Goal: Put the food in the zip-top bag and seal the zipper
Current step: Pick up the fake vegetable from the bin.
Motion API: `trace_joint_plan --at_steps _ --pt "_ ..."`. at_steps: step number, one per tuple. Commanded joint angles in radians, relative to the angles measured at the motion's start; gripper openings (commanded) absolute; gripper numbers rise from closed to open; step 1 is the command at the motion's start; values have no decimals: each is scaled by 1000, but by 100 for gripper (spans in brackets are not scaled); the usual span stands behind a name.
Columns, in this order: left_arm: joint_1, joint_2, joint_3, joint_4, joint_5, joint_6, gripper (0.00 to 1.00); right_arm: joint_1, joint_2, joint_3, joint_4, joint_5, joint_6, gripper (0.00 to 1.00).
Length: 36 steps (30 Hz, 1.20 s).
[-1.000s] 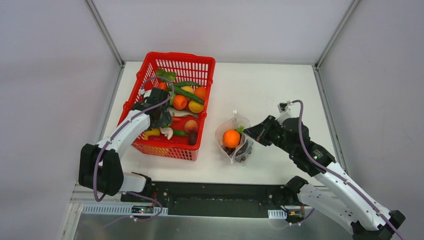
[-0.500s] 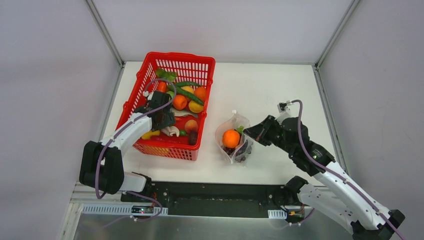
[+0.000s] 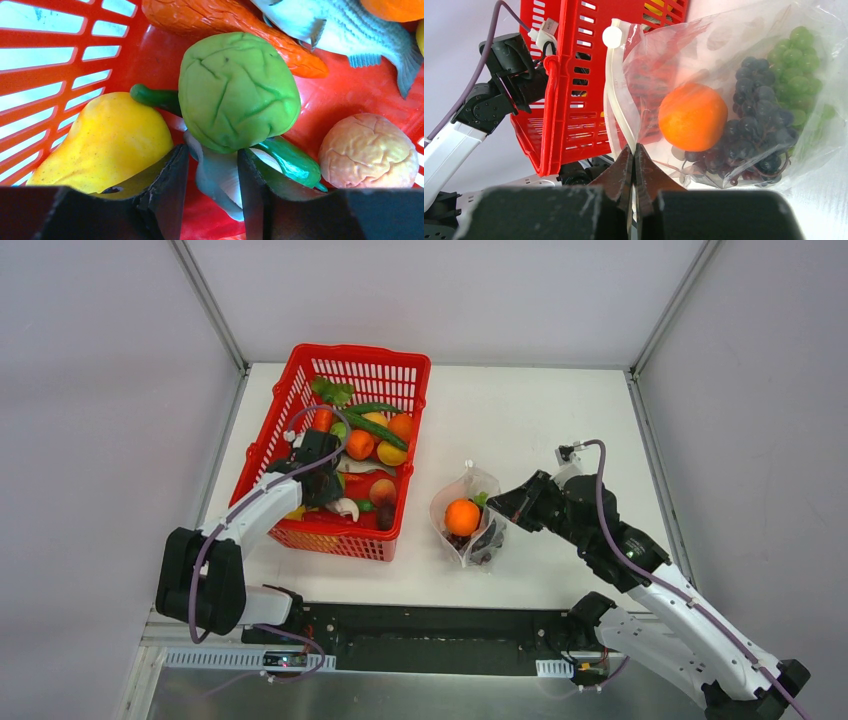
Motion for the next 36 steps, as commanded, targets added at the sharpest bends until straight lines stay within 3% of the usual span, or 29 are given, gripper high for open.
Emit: trace_joint_plan --at_steps 1,8,13,36 --pt "4 -35 -35 -31 41 -3 36 -5 -5 6 17 13 11 0" --pt "2 -80 -33 -39 68 12 9 -4 1 4 22 10 12 0" --pt "2 -135 -12 -62 80 29 0 -4 0 3 24 10 14 0" --pt "-1 -406 66 -84 163 27 0 -4 -3 -5 39 -1 24 0"
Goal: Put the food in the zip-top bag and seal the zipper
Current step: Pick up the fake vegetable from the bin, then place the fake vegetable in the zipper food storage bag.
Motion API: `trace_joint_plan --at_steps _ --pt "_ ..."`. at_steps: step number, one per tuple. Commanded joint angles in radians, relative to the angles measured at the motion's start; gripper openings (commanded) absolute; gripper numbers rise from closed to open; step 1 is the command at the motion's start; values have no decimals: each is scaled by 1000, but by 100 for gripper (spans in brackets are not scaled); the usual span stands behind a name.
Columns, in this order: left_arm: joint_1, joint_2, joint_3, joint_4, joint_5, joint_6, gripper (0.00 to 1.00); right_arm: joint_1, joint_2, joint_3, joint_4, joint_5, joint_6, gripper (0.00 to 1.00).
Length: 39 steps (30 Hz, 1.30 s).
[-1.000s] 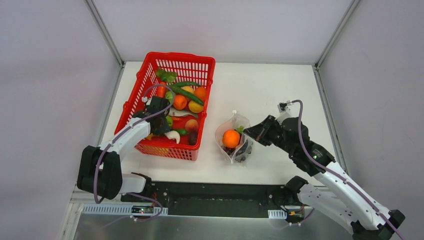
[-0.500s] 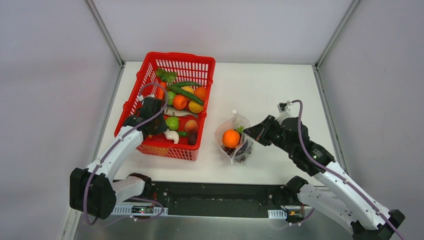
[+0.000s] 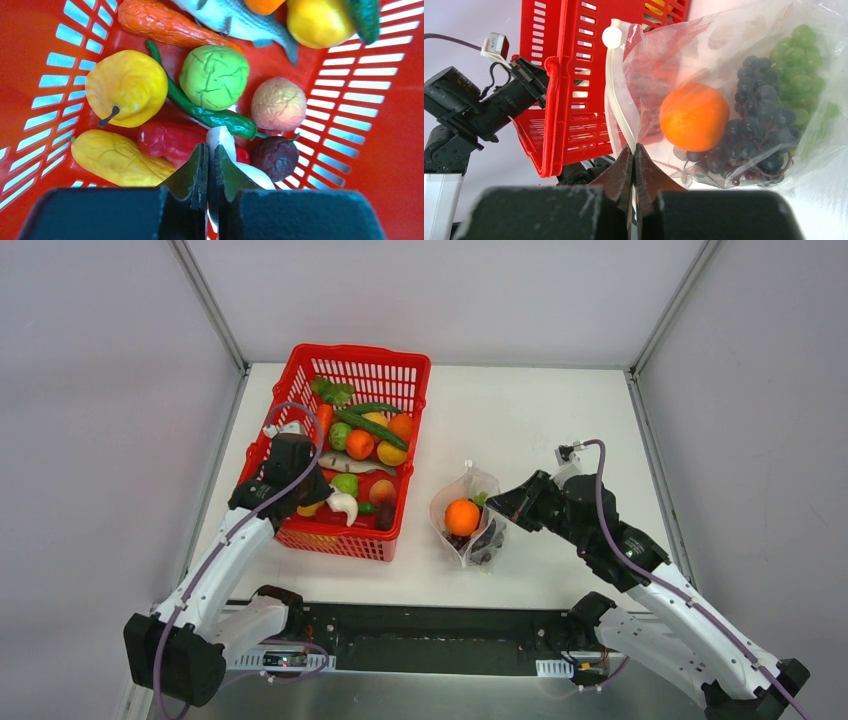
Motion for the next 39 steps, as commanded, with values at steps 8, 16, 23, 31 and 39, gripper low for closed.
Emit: trace_joint_plan --at_steps 8,16,23,31,39 --pt "-9 -209 218 -75 89 50 0 -5 -13 1 20 6 13 0" --pt "-44 -201 233 -21 189 41 0 -4 4 11 39 -18 18 0" --pt "-93 -206 229 16 203 23 0 -5 -7 5 22 -20 14 0" --pt "-111 -201 227 41 222 27 0 -4 -22 -5 26 -12 19 0" --pt "-129 -193 229 86 249 17 0 -4 -19 -14 39 -13 22 0"
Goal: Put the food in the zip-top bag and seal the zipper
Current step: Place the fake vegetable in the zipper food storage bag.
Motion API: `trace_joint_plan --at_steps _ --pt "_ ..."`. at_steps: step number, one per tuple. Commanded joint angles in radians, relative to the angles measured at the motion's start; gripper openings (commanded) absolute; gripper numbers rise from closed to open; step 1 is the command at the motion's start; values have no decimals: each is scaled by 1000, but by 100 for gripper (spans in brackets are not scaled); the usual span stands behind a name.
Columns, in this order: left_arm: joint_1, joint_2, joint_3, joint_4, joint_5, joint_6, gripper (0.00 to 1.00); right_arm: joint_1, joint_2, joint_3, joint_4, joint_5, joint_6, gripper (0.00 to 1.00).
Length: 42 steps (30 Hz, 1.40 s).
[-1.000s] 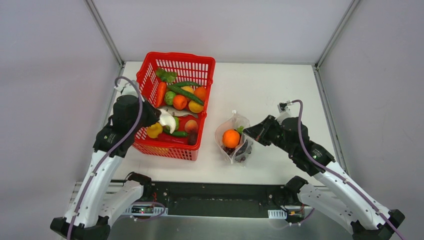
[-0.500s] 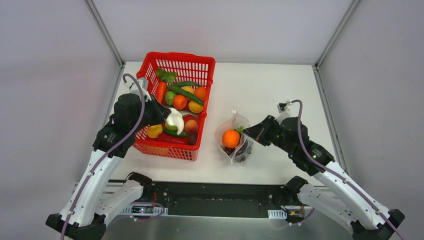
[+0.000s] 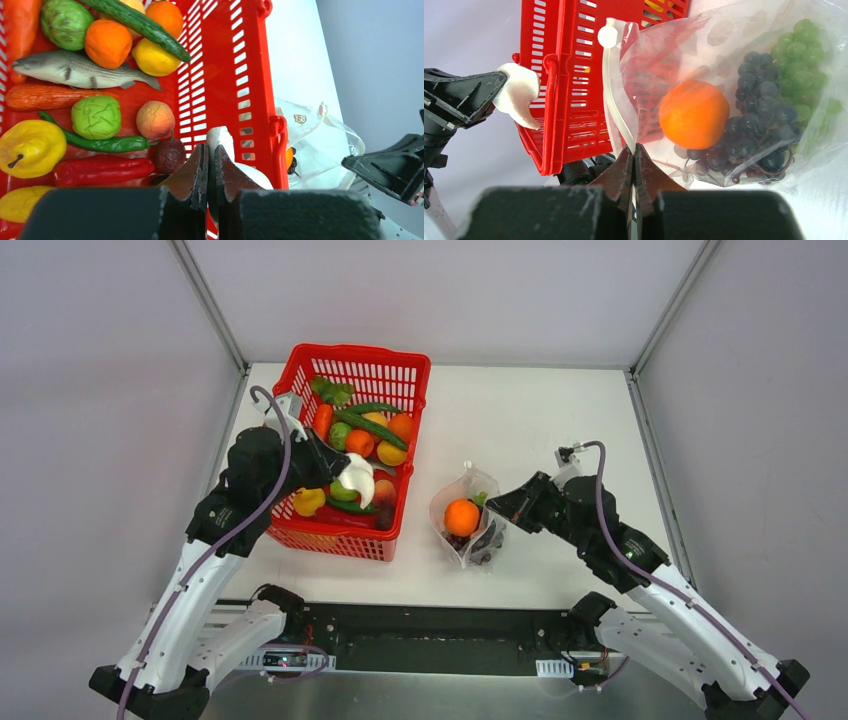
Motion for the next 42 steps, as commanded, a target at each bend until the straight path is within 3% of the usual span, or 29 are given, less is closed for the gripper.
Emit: trace_joint_plan --at_steps 1,7,13,19,25,30,42 --pt "-23 3 8 74 33 -10 0 -4 -10 -9 39 -2 12 0" --pt "-70 31 36 121 61 -24 0 -5 9 11 52 -21 -4 0" --pt "-246 130 90 235 108 -24 0 -5 30 28 35 -39 -14 0" --pt "-411 284 176 305 134 68 0 -5 40 16 42 -66 4 0" --pt "-479 405 201 304 159 137 0 -5 24 27 49 -68 17 0" --pt "-512 461 127 399 177 150 0 -5 8 32 45 -24 17 0" --pt "-528 586 103 422 45 105 0 -5 30 51 80 -61 10 0"
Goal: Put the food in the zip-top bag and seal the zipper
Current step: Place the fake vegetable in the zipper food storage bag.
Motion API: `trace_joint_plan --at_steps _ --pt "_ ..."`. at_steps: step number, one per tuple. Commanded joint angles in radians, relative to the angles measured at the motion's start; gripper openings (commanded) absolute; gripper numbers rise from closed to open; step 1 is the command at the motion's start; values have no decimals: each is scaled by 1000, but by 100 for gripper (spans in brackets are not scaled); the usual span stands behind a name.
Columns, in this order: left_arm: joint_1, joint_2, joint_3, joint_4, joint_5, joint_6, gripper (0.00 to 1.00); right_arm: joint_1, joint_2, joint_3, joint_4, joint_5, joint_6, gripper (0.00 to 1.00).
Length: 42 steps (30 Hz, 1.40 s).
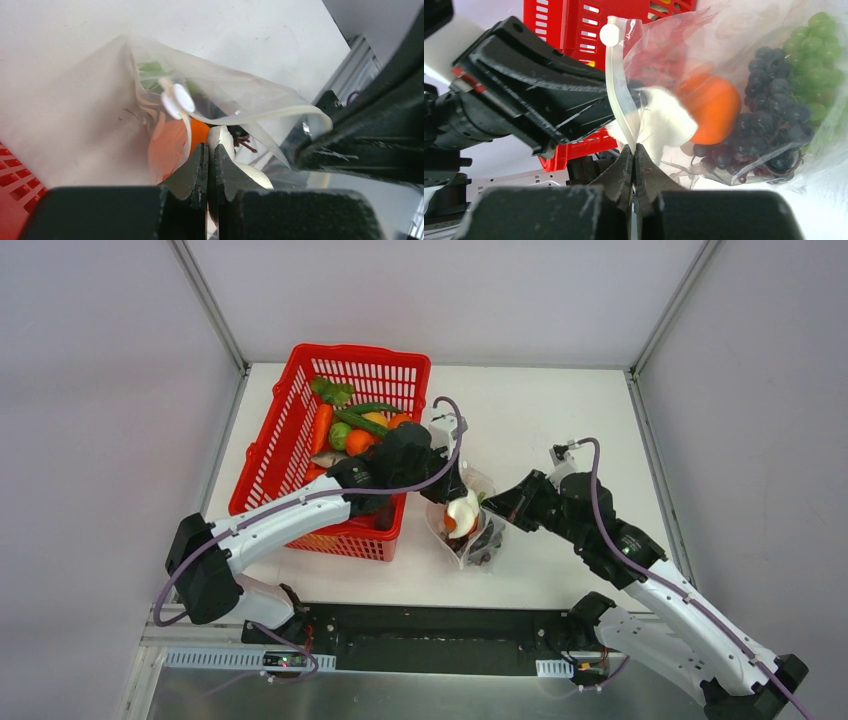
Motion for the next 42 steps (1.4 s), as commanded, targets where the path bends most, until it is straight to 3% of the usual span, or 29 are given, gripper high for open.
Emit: trace_joint_plan --at_steps 1,6,16,17,20,22,25,35,38,42 --pt "-13 3 -10 78 -96 -52 0 -4 -2 36 80 -29 16 0" --pt "-13 16 -51 228 -144 -137 1 -5 12 15 121 -54 55 0" --pt "-13 111 -40 323 -119 -166 11 -4 -9 -5 132 -9 57 0" --pt "-14 110 -50 333 -129 -180 15 -4 -15 -9 136 1 65 0" --pt "-14 99 -70 347 -150 -182 41 -3 -37 -23 156 21 80 0" --pt "-13 82 -54 289 -174 -148 53 -4 -50 -28 154 48 80 0" --pt "-14 52 -31 237 -158 -117 62 -4 -65 -35 135 127 87 0" --pt "-13 -68 74 -39 -107 25 67 -5 -86 -89 124 171 100 0" --pt "-14 -67 184 -227 -53 86 70 -4 -100 -91 123 165 92 0" --pt "-14 -74 205 -362 -191 74 70 -4 -111 -86 112 158 73 0"
